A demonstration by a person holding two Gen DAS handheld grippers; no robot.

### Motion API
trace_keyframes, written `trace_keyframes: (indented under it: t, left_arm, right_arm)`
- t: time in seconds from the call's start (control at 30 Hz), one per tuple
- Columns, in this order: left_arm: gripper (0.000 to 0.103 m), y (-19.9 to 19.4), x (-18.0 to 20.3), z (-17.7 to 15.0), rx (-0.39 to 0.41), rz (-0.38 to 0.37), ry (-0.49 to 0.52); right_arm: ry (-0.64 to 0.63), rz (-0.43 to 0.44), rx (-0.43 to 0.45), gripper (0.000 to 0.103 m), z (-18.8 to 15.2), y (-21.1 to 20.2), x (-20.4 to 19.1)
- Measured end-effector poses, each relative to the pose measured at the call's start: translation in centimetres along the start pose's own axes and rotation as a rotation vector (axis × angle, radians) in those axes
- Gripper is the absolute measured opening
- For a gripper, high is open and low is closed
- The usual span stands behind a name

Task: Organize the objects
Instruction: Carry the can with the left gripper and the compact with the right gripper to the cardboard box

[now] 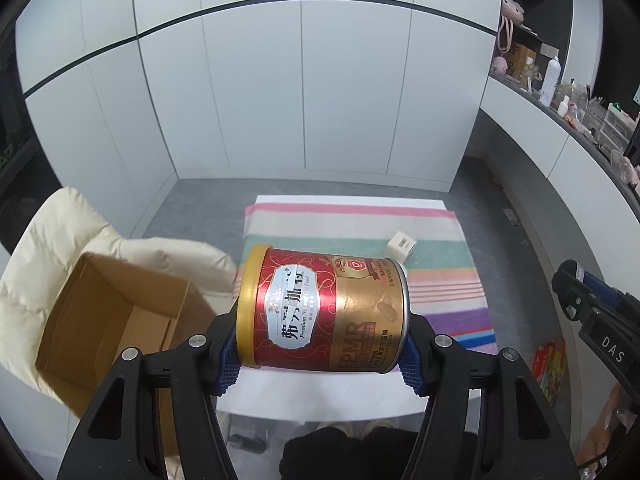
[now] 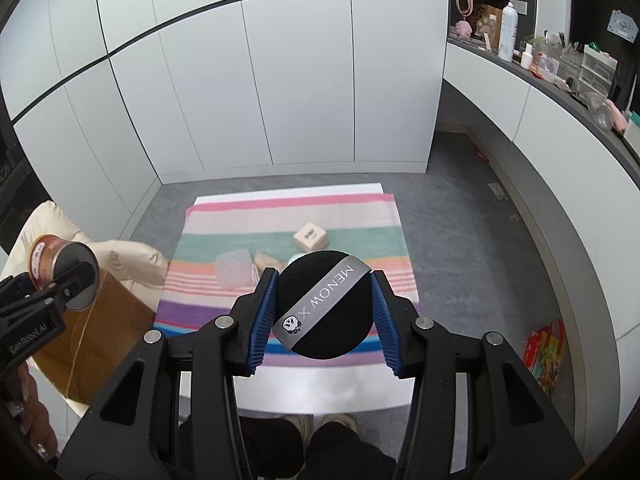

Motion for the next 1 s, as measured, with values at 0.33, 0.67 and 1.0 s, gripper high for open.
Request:
trace_keyframes:
  t: [0.33, 0.67, 1.0]
  left_arm:
    - [0.064, -2.3, -0.5, -4.6, -0.020, -0.003, 0.020]
    - [0.064, -4.6, -0.4, -6.6, -0.016, -0.025, 0.035]
    - [0.064, -4.5, -0.6, -7.6, -0.034, -0.021, 0.045]
  right_arm:
    - [0.023, 0.015, -0.056, 0.048, -7.0, -1.2, 1.0]
    - [0.031, 0.000, -0.064, 0.048, -10.4, -3.9, 2.3]
    - [0.037, -0.014, -0.063, 0.048, -10.8, -4.4, 2.8]
Point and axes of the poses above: each gripper's, at about its wrist camera, not at the fingertips, and y roughly the way its jaws point, x to its right, z to its top, the point moved 8 cm from there along y, roughly the way its jaws point, and after that the axes turned 9 degrees about z, right-handed, at the moved point
